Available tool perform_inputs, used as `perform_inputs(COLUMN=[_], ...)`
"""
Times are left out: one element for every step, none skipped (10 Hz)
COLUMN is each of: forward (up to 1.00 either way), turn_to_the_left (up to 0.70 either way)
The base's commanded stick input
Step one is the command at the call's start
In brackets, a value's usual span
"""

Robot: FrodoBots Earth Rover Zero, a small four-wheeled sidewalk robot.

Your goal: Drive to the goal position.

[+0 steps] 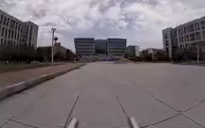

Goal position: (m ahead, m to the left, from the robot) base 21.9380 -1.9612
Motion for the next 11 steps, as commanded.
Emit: perform_inputs(forward=[0.7,0.7,0.7,0.7,0.7,0.7,0.7,0.7,0.7,0.7,0.7], turn_to_the_left=[0.0,0.0,0.0,0.0,0.0,0.0,0.0,0.0,0.0,0.0,0.0])
